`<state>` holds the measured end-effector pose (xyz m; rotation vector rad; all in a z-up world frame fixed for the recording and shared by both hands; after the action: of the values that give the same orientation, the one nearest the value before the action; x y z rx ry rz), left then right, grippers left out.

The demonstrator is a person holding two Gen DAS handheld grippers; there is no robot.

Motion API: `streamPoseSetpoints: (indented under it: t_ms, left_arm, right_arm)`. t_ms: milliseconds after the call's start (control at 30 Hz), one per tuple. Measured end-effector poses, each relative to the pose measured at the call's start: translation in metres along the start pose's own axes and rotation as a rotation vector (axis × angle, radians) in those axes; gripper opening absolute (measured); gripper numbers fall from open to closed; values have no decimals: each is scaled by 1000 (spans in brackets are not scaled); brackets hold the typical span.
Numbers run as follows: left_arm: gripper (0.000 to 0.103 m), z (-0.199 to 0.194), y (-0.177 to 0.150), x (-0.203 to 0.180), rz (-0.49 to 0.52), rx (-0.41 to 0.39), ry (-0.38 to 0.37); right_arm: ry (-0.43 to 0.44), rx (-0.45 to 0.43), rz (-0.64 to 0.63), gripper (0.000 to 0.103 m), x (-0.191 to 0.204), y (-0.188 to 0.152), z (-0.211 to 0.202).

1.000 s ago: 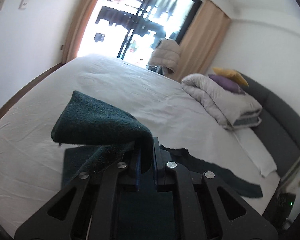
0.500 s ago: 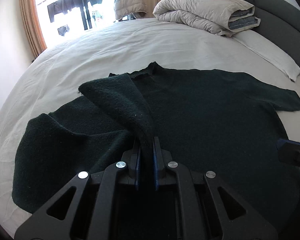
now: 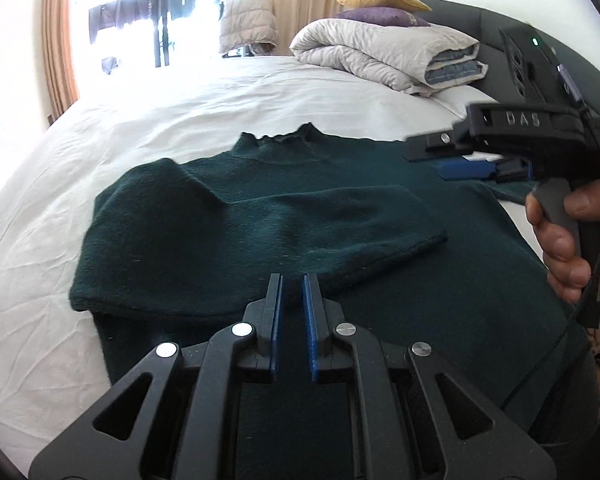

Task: Fold small clothes

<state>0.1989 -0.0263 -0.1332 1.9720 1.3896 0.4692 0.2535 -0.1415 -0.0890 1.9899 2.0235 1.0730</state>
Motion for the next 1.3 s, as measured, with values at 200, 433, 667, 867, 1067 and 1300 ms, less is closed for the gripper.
streamPoseSetpoints:
  t_ms: [200, 433, 667, 867, 1067, 1300]
  left_arm:
    - [9, -13, 4, 67, -143, -8, 81]
    - [9, -14, 0, 91, -209, -2, 99]
    - [10, -15, -4, 96, -220, -3, 98]
    - [9, -25, 7, 95, -231, -51, 104]
    - [10, -17, 19, 97, -265, -38, 97]
    - [9, 19, 48, 94, -215, 2, 141]
  right_arm:
    - [-75, 96, 216, 81, -47, -18, 20]
    - [48, 177, 248, 73, -50, -14, 59]
    - [18, 190, 152, 12, -47, 4, 65]
    - [-32, 66, 22, 10, -41, 46, 36]
    - [-107, 24, -19, 10, -70, 77, 37]
    - [-121, 73, -19, 11, -91, 70, 67]
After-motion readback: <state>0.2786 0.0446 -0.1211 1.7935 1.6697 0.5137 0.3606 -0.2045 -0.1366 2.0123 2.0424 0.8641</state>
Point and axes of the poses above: each gripper's, at about its wrist camera, not at the fingertips, and z roughly the way its jaws point, x to its left, y to its top, the point moved 4 cm from there along z, roughly the way its jaws point, and after that the axes turned 2 degrees about x, right-handed, at the moved point
